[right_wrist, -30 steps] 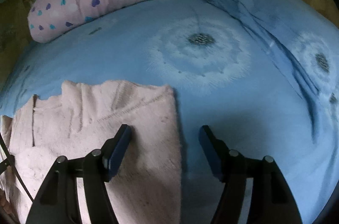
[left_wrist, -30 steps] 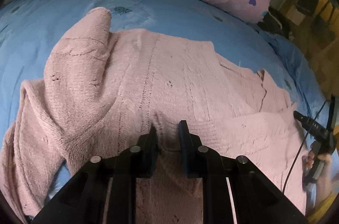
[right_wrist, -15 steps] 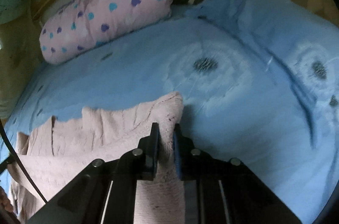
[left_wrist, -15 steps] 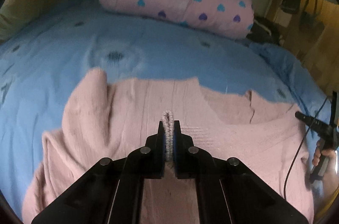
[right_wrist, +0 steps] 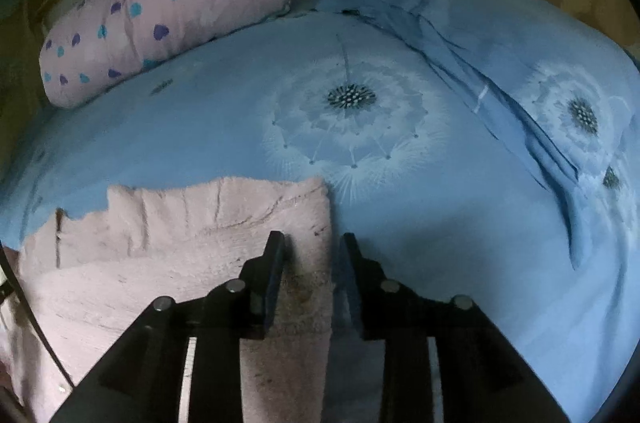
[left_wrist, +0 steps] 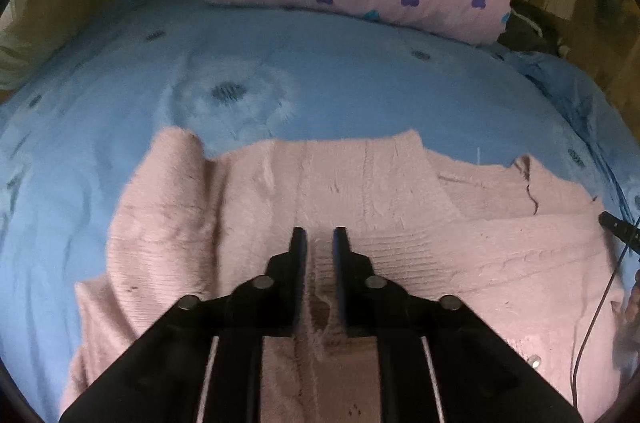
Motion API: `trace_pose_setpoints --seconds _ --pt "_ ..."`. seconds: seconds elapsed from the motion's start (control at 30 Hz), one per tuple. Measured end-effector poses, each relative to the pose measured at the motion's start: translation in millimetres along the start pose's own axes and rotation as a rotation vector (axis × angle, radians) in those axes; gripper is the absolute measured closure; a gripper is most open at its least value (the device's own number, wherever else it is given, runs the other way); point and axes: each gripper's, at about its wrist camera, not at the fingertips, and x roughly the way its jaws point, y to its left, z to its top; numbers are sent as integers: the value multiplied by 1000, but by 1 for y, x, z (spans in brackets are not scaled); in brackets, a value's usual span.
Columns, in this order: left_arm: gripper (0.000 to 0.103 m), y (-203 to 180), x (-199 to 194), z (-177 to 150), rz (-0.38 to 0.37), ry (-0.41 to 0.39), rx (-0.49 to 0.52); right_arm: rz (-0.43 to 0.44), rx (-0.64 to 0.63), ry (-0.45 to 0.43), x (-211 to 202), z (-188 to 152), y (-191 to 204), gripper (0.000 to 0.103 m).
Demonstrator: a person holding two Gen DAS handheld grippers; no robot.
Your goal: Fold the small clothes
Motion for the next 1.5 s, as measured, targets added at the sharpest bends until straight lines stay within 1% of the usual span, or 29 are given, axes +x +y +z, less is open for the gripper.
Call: trace_pose_setpoints --seconds 0.03,0.07,0.17,0.23,0.27,0.37,0.4,0.47,0.57,0.63,0.7,0.8,0.9,1.03,1.13,1.2,1.33,1.4,1.5 --pt "87 2 -5 0 4 -12 -8 13 16 -10 -7 1 -1 71" --pt "85 5 -10 0 3 -17 -18 23 28 -17 -12 2 -1 67" --pt "85 15 -16 -4 -37 -6 -60 69 52 -43 -35 1 1 60" --pt "85 19 -14 -8 -60 24 -86 92 44 -38 -45 -3 4 57" --pt "85 20 -12 -10 -64 44 -96 97 33 -20 -50 -8 7 55" --pt "85 22 0 -16 -56 97 -116 112 -4 13 -56 -20 17 55" --pt "85 21 3 -19 -47 106 -114 118 -20 19 -56 -22 21 55" --pt "85 19 11 -23 2 134 -101 116 -65 41 -53 -27 30 55" --pt "85 17 12 -23 19 116 -89 99 -103 81 -41 -33 39 55" --pt "85 13 12 -23 39 111 -61 86 -118 133 -27 -38 43 55" --pt "85 12 9 -22 50 115 -44 59 -113 163 -17 -42 42 54" --pt "85 15 -7 -18 76 95 -43 55 -133 153 -20 -41 49 49" --pt "85 22 -32 -13 92 49 -41 102 -136 132 -33 -39 54 48" --pt "85 39 -64 -12 111 30 -34 136 -161 107 -59 -44 63 47" --pt "85 57 -89 -15 157 10 -17 196 -154 127 -73 -49 69 44" --pt "85 70 -103 -18 178 13 -16 228 -144 149 -83 -59 72 44" --pt "85 98 -125 -30 190 40 -32 248 -150 170 -102 -78 78 44" --pt "85 111 -136 -38 185 48 -49 244 -162 171 -116 -89 81 44" --pt "85 128 -145 -52 166 81 -75 246 -167 176 -134 -104 82 44"
